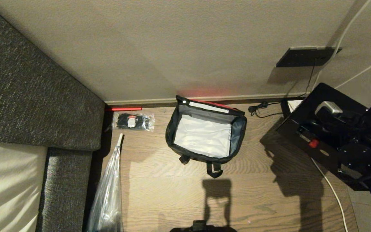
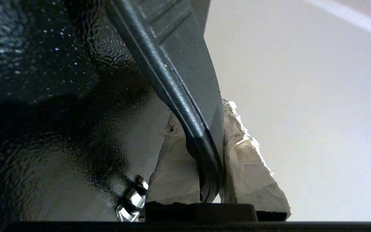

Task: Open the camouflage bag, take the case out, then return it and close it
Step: Grip the handle again

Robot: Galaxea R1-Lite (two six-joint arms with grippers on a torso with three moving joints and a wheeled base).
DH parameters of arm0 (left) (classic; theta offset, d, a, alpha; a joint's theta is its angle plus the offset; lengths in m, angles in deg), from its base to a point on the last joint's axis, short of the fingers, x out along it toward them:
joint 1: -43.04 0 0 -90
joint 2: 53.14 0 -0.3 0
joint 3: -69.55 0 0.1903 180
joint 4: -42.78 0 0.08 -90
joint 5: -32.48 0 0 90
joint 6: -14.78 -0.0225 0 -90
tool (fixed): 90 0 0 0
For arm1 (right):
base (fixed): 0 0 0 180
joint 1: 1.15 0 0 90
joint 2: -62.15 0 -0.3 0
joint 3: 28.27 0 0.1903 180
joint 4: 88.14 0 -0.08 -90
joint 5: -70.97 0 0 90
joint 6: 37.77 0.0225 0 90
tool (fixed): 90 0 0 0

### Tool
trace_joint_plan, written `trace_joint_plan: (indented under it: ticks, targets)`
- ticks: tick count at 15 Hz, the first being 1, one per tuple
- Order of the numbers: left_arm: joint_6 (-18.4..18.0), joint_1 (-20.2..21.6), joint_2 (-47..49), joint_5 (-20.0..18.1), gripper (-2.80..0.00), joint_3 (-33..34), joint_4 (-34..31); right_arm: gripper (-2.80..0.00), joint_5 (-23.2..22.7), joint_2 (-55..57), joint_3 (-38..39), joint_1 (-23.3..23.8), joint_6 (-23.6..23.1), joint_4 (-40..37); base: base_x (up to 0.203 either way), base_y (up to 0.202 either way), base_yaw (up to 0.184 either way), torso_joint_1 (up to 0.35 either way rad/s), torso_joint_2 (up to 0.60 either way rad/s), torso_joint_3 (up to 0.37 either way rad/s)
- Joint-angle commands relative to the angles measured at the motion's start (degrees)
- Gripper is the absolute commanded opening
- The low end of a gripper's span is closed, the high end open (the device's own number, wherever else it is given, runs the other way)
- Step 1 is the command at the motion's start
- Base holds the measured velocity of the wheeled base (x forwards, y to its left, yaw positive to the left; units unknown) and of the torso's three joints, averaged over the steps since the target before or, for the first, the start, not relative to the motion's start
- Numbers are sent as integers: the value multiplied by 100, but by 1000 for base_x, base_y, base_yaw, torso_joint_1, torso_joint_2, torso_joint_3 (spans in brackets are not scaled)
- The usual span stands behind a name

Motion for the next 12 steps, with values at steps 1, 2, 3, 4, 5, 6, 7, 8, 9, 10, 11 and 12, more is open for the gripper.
trace_joint_plan:
  ticks: [1,2,3,4,5,6,7,8,9,10,11,12]
  targets:
    - [3,2,0,2,-280,18,-1,-280,57,278,99,274,140,35,0,0,0,0,0,0]
    - [3,2,0,2,-280,18,-1,-280,57,373,72,293,231,35,0,0,0,0,0,0]
    - [3,2,0,2,-280,18,-1,-280,47,502,6,290,273,42,0,0,0,0,0,0]
    - [3,2,0,2,-280,18,-1,-280,37,617,-96,285,278,47,0,0,0,0,0,0]
    - [3,2,0,2,-280,18,-1,-280,14,830,-249,282,277,50,0,0,0,0,0,0]
    - [3,2,0,2,-280,18,-1,-280,-8,1044,-405,281,278,51,0,0,0,0,0,0]
    - [3,2,0,2,-280,18,-1,-280,-27,1270,-573,281,282,52,0,0,0,0,0,0]
    - [3,2,0,2,-280,18,-1,-280,-37,1476,-722,280,284,52,0,0,0,0,0,0]
    - [3,2,0,2,-280,18,-1,-280,-45,1706,-895,276,284,52,0,0,0,0,0,0]
    - [3,2,0,2,-280,18,-1,-280,-49,1955,-1111,270,285,56,0,0,0,0,0,0]
    - [3,2,0,2,-280,18,-1,-280,-52,2175,-1339,260,285,60,0,0,0,0,0,0]
    - [3,2,0,2,-280,18,-1,-280,-57,2447,-1579,232,286,61,0,0,0,0,0,0]
